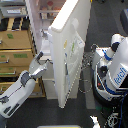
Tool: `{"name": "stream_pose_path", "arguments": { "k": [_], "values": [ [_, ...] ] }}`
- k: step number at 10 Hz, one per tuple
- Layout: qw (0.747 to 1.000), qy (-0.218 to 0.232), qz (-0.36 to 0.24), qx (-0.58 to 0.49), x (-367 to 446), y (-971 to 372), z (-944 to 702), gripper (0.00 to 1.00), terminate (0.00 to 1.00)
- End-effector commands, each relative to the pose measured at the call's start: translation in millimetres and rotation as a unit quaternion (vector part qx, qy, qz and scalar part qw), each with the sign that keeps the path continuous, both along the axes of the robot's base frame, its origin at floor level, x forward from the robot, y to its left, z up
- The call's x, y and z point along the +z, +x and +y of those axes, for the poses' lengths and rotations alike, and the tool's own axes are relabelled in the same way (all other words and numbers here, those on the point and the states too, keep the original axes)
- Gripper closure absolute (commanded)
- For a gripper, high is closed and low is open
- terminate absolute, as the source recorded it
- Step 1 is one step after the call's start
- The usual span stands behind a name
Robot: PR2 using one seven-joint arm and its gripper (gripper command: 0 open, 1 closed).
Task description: Opening the fridge
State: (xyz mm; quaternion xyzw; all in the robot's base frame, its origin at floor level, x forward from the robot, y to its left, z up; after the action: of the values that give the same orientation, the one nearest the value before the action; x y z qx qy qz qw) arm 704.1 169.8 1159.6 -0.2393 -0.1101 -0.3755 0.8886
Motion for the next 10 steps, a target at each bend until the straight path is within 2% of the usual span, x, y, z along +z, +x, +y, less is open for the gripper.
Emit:
{"name": "stream_pose_path", "arguments": {
  "k": [1, 3, 5, 8, 9, 10],
  "values": [
    [0.969, 0.023, -0.176, -0.174, 357.5, -274.3, -359.5, 0.0, 0.0],
    [0.944, -0.009, -0.201, -0.262, 406.1, -358.5, -445.6, 0.0, 0.0],
    [0.928, -0.021, -0.198, -0.314, 415.4, -409.5, -499.0, 0.0, 0.0],
    [0.96, 0.018, -0.15, -0.237, 329.3, -306.2, -462.2, 0.0, 0.0],
    [0.979, 0.016, -0.117, -0.167, 261.1, -229.6, -374.3, 0.0, 0.0],
    [0.984, 0.009, -0.104, -0.145, 238.2, -209.5, -338.3, 0.0, 0.0]
  ]
}}
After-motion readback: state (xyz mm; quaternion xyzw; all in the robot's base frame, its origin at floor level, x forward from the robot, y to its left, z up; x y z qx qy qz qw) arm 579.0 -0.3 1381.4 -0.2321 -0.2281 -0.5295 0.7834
